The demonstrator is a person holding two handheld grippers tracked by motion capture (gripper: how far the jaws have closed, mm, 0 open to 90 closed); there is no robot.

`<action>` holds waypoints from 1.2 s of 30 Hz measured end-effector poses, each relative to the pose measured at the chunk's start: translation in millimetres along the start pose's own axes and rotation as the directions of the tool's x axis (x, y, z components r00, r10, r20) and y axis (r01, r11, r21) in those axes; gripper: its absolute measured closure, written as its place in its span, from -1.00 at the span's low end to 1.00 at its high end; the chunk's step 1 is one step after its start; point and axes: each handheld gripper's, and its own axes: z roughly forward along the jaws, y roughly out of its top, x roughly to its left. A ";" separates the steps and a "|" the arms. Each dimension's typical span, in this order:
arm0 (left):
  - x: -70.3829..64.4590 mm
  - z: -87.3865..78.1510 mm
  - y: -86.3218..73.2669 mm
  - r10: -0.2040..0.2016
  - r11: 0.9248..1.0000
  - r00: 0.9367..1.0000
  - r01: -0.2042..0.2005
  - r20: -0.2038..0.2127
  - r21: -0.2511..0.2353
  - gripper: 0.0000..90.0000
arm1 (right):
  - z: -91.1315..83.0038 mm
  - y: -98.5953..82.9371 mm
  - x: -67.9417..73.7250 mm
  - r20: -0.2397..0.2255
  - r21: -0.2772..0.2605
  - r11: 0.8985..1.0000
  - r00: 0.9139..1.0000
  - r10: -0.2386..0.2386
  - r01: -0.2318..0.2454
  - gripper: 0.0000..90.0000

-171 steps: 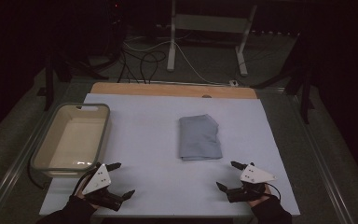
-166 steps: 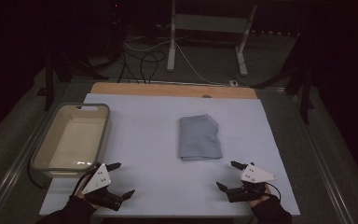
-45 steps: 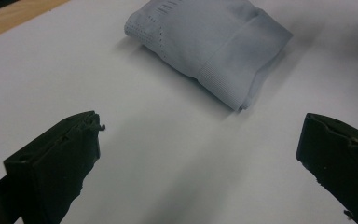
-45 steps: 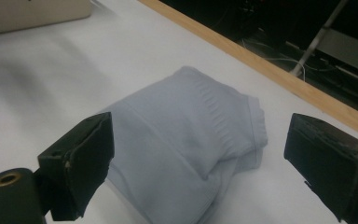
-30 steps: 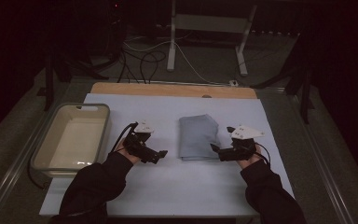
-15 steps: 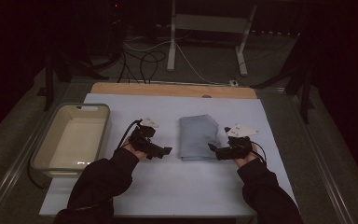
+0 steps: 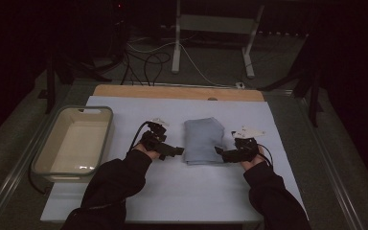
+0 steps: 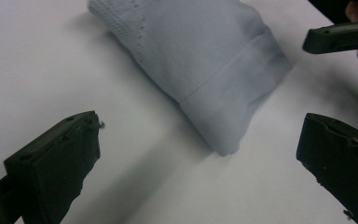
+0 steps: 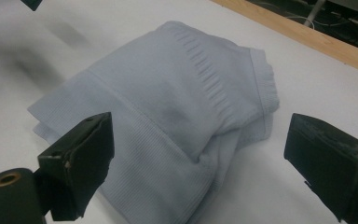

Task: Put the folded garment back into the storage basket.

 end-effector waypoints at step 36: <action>12.4 39.1 19.3 -0.254 0.967 0.959 0.247 0.127 0.068 -0.89 | 16.2 10.5 -29.5 -0.006 0.227 0.890 0.914 0.407 -0.395 -0.81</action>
